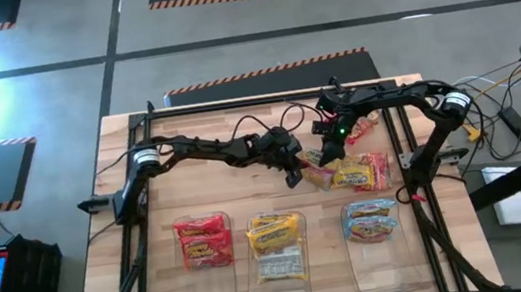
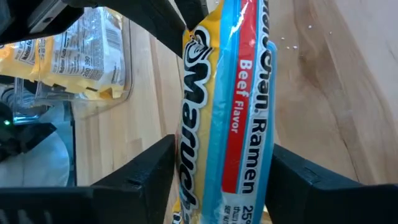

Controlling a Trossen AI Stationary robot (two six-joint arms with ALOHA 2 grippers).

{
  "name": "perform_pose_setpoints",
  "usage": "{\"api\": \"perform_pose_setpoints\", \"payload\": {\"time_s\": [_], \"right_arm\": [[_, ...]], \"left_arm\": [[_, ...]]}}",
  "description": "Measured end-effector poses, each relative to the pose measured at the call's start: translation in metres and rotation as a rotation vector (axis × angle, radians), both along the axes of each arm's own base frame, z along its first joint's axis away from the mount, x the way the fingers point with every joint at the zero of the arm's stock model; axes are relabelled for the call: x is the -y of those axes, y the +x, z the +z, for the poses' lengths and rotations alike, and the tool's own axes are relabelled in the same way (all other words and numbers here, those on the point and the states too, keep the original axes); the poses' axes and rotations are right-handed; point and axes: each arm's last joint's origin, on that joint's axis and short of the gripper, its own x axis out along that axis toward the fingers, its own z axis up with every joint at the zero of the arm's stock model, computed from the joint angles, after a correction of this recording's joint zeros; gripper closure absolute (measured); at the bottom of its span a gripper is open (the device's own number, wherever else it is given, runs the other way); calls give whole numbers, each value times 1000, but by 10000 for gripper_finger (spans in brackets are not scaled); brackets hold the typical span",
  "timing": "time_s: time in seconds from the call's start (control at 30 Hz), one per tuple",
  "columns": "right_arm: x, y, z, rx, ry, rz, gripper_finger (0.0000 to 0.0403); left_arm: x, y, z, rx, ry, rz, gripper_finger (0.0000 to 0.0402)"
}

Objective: Sort Maruchan noodles
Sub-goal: Put the blue noodle pack into the right transparent bin

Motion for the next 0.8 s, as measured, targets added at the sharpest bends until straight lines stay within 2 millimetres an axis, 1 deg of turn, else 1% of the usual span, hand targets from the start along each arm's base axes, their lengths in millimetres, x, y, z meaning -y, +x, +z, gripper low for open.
{"api": "perform_pose_setpoints", "payload": {"time_s": [0.17,0.27,0.37,0.47,0.63,0.8], "right_arm": [[0,0,0,1,-1,2,246],[0,0,0,-1,-1,1,268],[0,0,0,-1,0,0,284],[0,0,0,-6,7,-8,291],[0,0,0,-16,17,-20,291],[1,0,-1,-63,2,-49,291]], "left_arm": [[0,0,0,0,-32,6,400],[1,0,0,1,-55,10,386],[1,1,2,-6,-90,34,362],[0,2,4,-28,-119,52,329],[2,3,11,-76,-156,10,279],[5,-1,24,-53,-133,-1,247]]}}
